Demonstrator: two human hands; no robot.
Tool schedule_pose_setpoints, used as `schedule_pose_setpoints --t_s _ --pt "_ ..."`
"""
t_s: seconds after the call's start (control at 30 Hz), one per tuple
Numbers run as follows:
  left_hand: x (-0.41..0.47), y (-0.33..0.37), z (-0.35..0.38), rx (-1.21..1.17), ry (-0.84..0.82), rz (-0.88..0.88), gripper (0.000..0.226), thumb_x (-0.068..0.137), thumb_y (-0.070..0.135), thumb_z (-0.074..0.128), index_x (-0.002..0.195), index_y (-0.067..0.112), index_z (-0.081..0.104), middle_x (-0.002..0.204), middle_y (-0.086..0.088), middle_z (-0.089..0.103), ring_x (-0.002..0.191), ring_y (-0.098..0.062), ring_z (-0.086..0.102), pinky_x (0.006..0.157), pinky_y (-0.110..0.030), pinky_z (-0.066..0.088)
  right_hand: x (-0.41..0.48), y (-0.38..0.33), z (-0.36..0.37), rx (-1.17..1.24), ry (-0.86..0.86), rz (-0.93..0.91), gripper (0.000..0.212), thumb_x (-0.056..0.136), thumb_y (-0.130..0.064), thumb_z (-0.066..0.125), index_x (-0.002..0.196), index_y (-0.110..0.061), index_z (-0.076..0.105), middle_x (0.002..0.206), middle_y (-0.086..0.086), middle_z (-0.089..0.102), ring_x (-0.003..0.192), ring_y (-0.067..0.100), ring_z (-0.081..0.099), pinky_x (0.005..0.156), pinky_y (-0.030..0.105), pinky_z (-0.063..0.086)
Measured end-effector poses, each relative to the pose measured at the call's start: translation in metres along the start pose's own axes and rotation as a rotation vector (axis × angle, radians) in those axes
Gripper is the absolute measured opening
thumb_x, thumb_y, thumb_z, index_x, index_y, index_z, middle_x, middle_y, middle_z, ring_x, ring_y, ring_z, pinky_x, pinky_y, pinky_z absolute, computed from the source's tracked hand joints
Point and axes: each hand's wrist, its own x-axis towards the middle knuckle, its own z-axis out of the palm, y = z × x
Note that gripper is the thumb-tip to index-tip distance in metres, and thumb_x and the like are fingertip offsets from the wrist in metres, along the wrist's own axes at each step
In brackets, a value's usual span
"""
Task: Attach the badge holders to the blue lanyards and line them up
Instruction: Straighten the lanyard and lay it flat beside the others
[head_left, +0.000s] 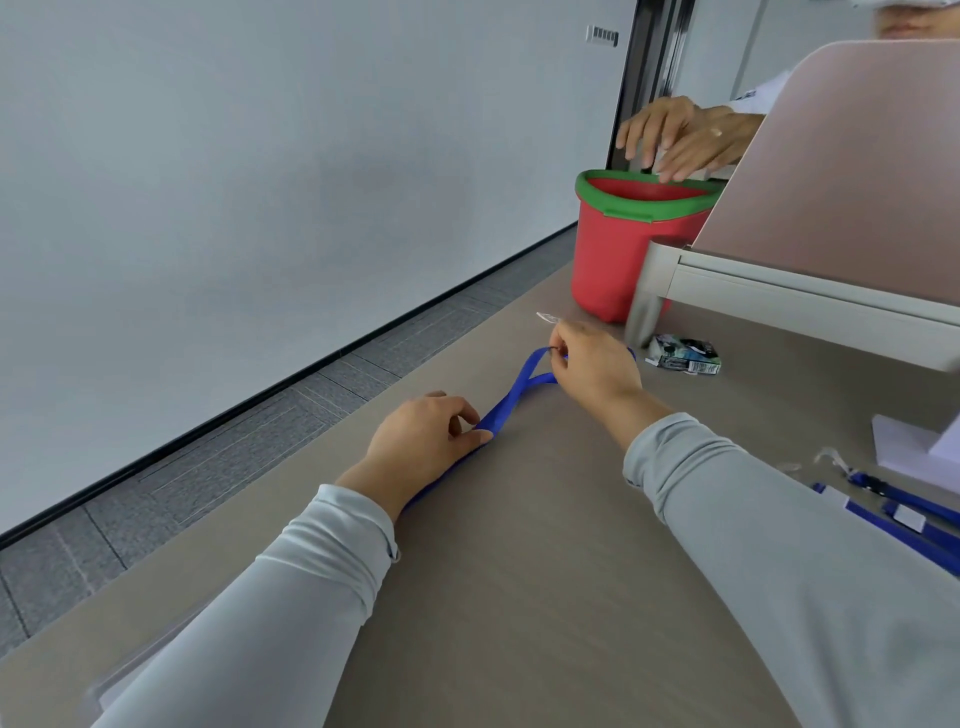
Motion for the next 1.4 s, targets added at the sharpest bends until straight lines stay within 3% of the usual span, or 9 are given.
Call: schedule_pose_setpoints --t_s 0.1,0.27,0.4,0.57,0.77,0.9,1.07,1.23,1.4 --pt "0.0 0.0 -0.001 0.017 0.007 0.029 0.024 0.089 0.034 0.057 0.111 0.027 0.06 0.099 0.004 0.056 0.078 -0.01 0.056 0.077 -0.029 0.05 -0.008 0.002 0.006 -0.006 -0.083 0.008 0.007 0.086 -0.009 0.048 0.087 -0.007 0.055 0.093 0.008 0.061 0.083 0.029 0.056 0.059 0.031 0.035" --pt "0.0 0.0 0.0 0.027 0.022 0.059 0.026 0.092 0.026 0.053 0.118 0.028 0.06 0.103 0.003 0.057 0.077 -0.01 0.053 0.079 -0.03 0.049 -0.013 0.011 0.009 0.016 -0.113 0.046 0.01 0.085 -0.006 0.05 0.09 -0.006 0.058 0.105 0.009 0.061 0.09 0.03 0.057 0.067 0.035 0.042" --pt "0.0 -0.001 0.001 0.009 0.025 0.048 0.035 0.093 0.025 0.051 0.129 0.025 0.051 0.098 0.007 0.057 0.082 -0.007 0.048 0.082 -0.028 0.046 -0.012 0.015 0.01 0.004 -0.145 -0.014 0.025 0.089 -0.014 0.053 0.112 -0.014 0.063 0.114 0.006 0.06 0.108 0.026 0.053 0.085 0.035 0.042" --pt "0.002 0.0 0.001 -0.017 -0.013 0.002 0.037 0.086 0.044 0.058 0.116 0.023 0.058 0.092 0.007 0.058 0.083 -0.011 0.055 0.077 -0.026 0.046 -0.015 0.009 0.007 0.018 -0.182 -0.123 0.033 0.085 -0.018 0.054 0.115 -0.022 0.065 0.11 0.004 0.056 0.109 0.022 0.047 0.086 0.032 0.039" --pt "0.002 0.001 0.0 -0.026 -0.025 -0.001 0.03 0.084 0.037 0.064 0.109 0.02 0.063 0.089 0.005 0.061 0.085 -0.012 0.056 0.078 -0.026 0.048 -0.018 -0.005 0.004 0.163 -0.184 -0.2 0.042 0.072 -0.024 0.045 0.106 -0.02 0.069 0.109 -0.003 0.063 0.104 0.021 0.05 0.094 0.039 0.041" --pt "0.001 0.0 -0.001 -0.087 -0.003 0.015 0.026 0.084 0.034 0.064 0.105 0.018 0.066 0.092 0.002 0.064 0.082 -0.011 0.056 0.075 -0.023 0.045 -0.021 -0.012 0.0 0.202 -0.355 -0.3 0.036 0.078 -0.03 0.053 0.111 -0.028 0.066 0.116 -0.008 0.064 0.114 0.017 0.052 0.101 0.04 0.038" --pt "0.001 0.0 -0.002 -0.082 0.032 0.038 0.022 0.09 0.03 0.056 0.095 0.015 0.07 0.088 0.001 0.066 0.078 -0.012 0.056 0.07 -0.023 0.041 -0.016 -0.026 -0.009 0.144 -0.497 -0.319 0.018 0.084 -0.025 0.064 0.1 -0.018 0.07 0.11 -0.001 0.067 0.109 0.019 0.053 0.096 0.042 0.04" --pt "0.001 0.0 -0.002 -0.09 0.019 0.011 0.025 0.096 0.027 0.045 0.096 0.012 0.066 0.079 0.0 0.062 0.079 -0.02 0.058 0.071 -0.03 0.044 -0.014 -0.03 -0.012 0.171 -0.554 -0.224 0.012 0.09 -0.021 0.055 0.093 -0.019 0.067 0.087 -0.003 0.065 0.089 0.018 0.057 0.085 0.036 0.044" --pt "0.002 0.001 -0.002 -0.047 0.03 -0.003 0.032 0.098 0.028 0.039 0.09 0.007 0.061 0.084 -0.01 0.061 0.08 -0.025 0.054 0.072 -0.033 0.042 -0.014 -0.023 -0.015 0.176 -0.569 -0.076 0.021 0.095 -0.022 0.043 0.079 -0.023 0.057 0.067 -0.011 0.05 0.075 0.016 0.049 0.07 0.027 0.033"
